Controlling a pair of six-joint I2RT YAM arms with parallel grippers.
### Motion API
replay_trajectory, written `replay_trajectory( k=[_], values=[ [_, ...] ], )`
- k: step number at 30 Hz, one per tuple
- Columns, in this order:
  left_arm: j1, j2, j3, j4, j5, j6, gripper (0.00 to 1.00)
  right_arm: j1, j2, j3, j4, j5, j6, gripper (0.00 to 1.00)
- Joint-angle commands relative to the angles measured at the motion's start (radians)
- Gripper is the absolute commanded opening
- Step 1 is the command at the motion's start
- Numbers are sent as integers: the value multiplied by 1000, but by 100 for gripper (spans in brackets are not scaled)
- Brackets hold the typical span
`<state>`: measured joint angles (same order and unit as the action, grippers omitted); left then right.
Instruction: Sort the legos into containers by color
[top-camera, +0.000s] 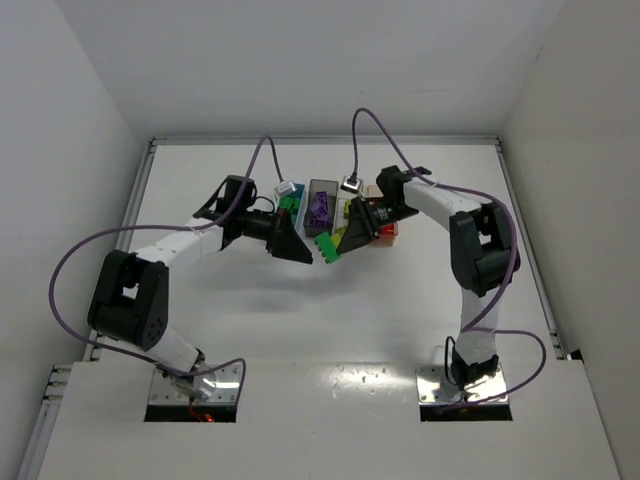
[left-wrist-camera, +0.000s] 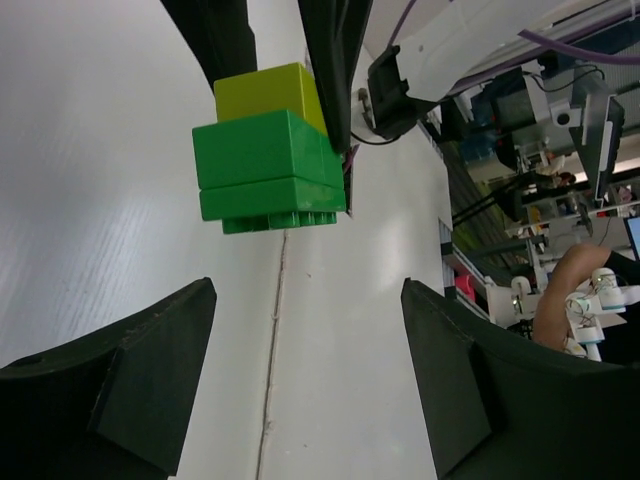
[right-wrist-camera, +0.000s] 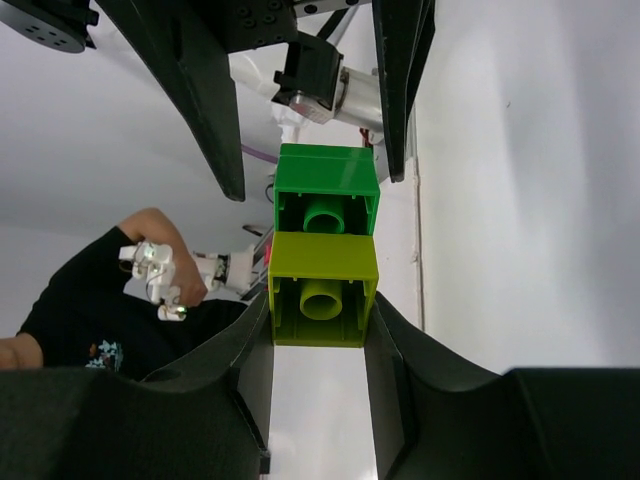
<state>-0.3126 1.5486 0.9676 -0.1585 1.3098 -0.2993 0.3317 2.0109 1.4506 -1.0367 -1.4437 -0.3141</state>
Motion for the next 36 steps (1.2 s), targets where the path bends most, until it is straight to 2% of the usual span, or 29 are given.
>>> replay_trajectory(
  k=[1, 8, 16, 20, 21, 25, 36],
  values=[
    [6, -15, 39, 47, 54, -4, 80, 15, -11, 22, -2, -107, -59, 0],
    [-3, -5, 57, 47, 2, -4, 66, 56, -1, 22, -2, -89, -59, 0],
    [-23, 14, 66, 56, 0, -4, 54, 86, -11, 22, 7, -70, -59, 0],
    [-34, 15, 66, 56, 0, -4, 36, 86, -11, 31, 7, -70, -59, 0],
    [-34, 15, 66, 56, 9, -4, 27, 76, -2, 42, 7, -61, -59, 0],
    [-34, -7, 28, 56, -10, -4, 9, 53, -1, 53, 7, -43, -59, 0],
    [-62, -74, -75, 56, -87, 15, 5, -43, -11, 53, 7, -43, -59, 0]
  ],
)
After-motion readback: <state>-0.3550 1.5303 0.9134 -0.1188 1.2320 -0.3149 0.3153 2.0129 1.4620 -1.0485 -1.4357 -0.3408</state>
